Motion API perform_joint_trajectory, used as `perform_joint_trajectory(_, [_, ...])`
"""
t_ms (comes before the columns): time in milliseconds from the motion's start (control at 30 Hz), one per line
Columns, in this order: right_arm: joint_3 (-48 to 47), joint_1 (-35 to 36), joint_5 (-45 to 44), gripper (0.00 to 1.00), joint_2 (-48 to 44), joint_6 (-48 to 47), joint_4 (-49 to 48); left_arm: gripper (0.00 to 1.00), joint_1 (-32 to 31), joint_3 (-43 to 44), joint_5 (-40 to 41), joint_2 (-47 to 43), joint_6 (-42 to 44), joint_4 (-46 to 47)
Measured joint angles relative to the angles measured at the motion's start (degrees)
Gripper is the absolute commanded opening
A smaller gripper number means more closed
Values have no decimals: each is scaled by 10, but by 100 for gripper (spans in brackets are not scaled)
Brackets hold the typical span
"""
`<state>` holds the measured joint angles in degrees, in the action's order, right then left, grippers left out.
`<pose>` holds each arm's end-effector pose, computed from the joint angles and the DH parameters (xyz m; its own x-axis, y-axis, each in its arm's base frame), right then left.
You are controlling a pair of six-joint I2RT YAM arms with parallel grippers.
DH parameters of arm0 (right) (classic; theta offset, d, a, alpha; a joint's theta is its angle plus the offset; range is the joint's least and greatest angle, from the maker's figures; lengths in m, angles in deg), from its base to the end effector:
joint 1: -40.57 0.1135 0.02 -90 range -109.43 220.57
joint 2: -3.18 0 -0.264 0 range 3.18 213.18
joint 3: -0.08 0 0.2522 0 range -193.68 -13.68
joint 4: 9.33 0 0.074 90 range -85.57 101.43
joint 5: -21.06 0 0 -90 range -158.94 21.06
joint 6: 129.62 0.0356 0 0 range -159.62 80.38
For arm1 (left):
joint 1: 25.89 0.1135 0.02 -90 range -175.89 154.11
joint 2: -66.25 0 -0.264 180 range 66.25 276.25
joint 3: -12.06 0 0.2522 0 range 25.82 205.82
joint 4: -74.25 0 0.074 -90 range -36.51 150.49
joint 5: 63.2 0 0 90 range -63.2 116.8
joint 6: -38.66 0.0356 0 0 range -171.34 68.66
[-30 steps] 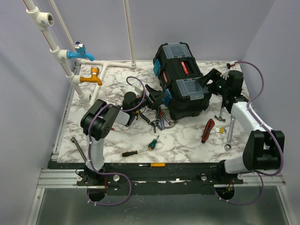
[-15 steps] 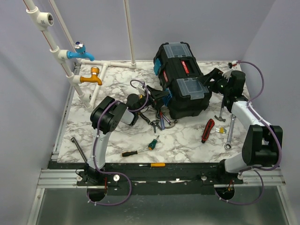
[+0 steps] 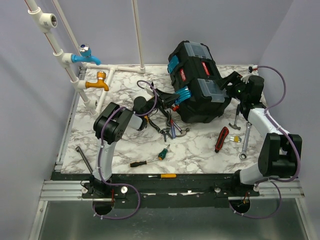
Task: Pack the tool kit
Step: Open the toolbox at the center of the board.
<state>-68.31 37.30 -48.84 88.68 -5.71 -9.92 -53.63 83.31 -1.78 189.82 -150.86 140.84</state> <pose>0.3435 -0.0074 0.2719 -0.3892 0.5470 -0.7411 -0.0702 0.7846 0.6160 0.3657 -0.2116 0.1598 -0.8439 -0.5347 0.0440 0.0797 -0.2060 -0.9753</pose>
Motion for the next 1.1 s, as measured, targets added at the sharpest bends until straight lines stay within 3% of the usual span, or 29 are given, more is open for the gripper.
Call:
perform_joint_trajectory(67, [0, 0, -2, 75, 0, 0, 0, 3, 0, 3, -2, 0, 2, -4])
perform_joint_trajectory(100, [0, 0, -3, 75, 0, 0, 0, 10, 0, 5, -3, 0, 2, -4])
perform_joint_trajectory(167, [0, 0, -8, 75, -1, -1, 1, 44, 0, 9, -7, 0, 5, -11])
perform_joint_trajectory(200, [0, 0, -12, 76, -2, -1, 2, 81, 0, 10, -7, -1, 10, -15])
perform_joint_trajectory(233, [-1, 1, -13, 77, -2, -3, 4, 97, 0, 10, -7, -5, 26, -25])
perform_joint_trajectory(633, [-2, 40, 3, 81, -9, -9, 32, 98, -4, -67, 2, -95, 158, -197])
perform_joint_trajectory(933, [-8, 57, -46, 84, -27, -23, 70, 99, -4, -70, 104, -273, 310, -490])
perform_joint_trajectory(1100, [-12, 61, -57, 84, -30, -26, 82, 98, -3, -40, 146, -289, 357, -600])
